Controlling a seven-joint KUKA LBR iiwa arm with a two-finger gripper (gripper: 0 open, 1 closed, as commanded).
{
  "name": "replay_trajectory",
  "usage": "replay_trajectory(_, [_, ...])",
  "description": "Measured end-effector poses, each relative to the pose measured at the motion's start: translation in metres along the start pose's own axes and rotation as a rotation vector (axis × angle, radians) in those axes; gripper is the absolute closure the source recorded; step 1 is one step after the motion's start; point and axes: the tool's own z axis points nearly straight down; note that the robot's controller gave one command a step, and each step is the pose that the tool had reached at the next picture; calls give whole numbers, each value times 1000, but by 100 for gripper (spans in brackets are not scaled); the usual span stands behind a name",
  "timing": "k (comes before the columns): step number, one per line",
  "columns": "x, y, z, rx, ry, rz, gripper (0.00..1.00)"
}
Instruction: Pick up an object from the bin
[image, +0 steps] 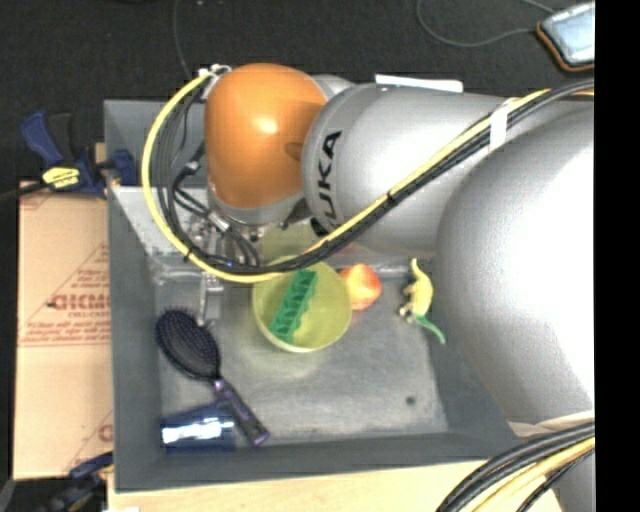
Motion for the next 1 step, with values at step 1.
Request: replay_trajectory(1, [-1, -1, -4, -1, -6, 5, 0])
